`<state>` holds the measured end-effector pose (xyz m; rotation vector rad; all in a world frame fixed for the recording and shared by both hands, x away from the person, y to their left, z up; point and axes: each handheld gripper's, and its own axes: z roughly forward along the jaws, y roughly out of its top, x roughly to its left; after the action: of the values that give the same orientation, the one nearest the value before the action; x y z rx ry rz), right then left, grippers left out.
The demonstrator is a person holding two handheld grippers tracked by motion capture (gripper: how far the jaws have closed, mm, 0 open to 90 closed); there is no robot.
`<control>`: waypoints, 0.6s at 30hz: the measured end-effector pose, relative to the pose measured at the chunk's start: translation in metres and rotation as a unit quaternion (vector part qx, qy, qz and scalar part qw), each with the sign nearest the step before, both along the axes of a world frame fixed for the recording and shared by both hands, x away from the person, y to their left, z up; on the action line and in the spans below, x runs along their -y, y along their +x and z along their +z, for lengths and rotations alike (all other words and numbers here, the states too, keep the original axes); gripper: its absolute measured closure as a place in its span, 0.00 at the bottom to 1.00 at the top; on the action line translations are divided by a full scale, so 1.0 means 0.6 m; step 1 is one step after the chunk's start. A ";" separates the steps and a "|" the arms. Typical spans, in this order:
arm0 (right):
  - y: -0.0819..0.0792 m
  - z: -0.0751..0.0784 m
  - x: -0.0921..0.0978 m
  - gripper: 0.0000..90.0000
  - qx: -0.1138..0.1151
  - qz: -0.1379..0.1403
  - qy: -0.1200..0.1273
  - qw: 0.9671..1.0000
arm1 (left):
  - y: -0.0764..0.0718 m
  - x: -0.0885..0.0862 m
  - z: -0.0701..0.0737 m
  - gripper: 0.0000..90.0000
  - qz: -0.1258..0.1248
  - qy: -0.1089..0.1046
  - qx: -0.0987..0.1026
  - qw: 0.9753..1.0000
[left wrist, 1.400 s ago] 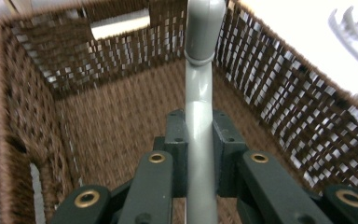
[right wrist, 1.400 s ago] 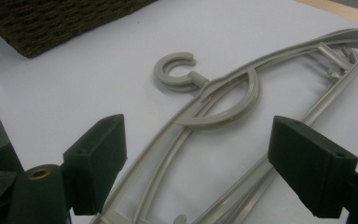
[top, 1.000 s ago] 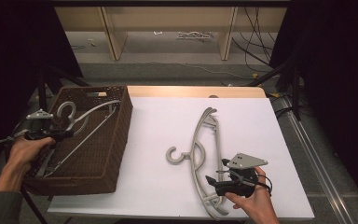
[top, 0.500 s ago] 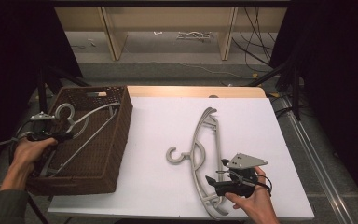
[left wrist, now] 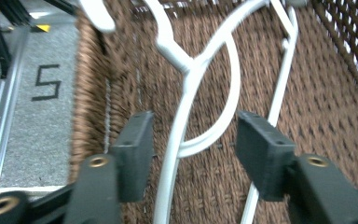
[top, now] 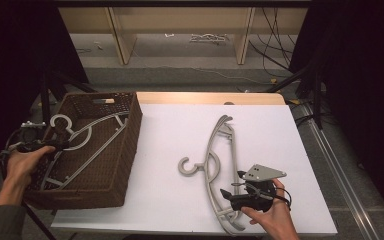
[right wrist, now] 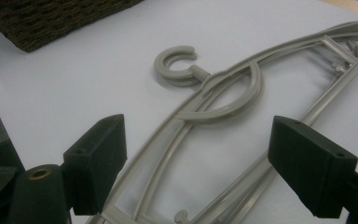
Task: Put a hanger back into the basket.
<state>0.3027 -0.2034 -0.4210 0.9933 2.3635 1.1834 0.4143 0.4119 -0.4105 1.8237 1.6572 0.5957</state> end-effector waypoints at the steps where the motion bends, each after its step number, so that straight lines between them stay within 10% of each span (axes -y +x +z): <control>1: 0.000 0.000 0.000 0.23 -0.001 -0.001 0.001 1.000 | -0.003 0.001 0.006 0.47 0.000 0.000 0.008 1.000; 10: 0.000 -0.001 -0.001 0.22 0.001 -0.003 0.002 1.000 | -0.048 0.064 0.066 0.30 -0.021 -0.038 0.104 0.994; 18: 0.000 -0.002 -0.005 0.20 0.006 -0.009 0.003 1.000 | -0.092 0.161 0.101 0.23 -0.097 -0.093 0.155 0.979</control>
<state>0.3027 -0.2003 -0.4221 1.0041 2.3372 1.1882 0.3589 0.3150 -0.3499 1.6385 1.2689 0.5850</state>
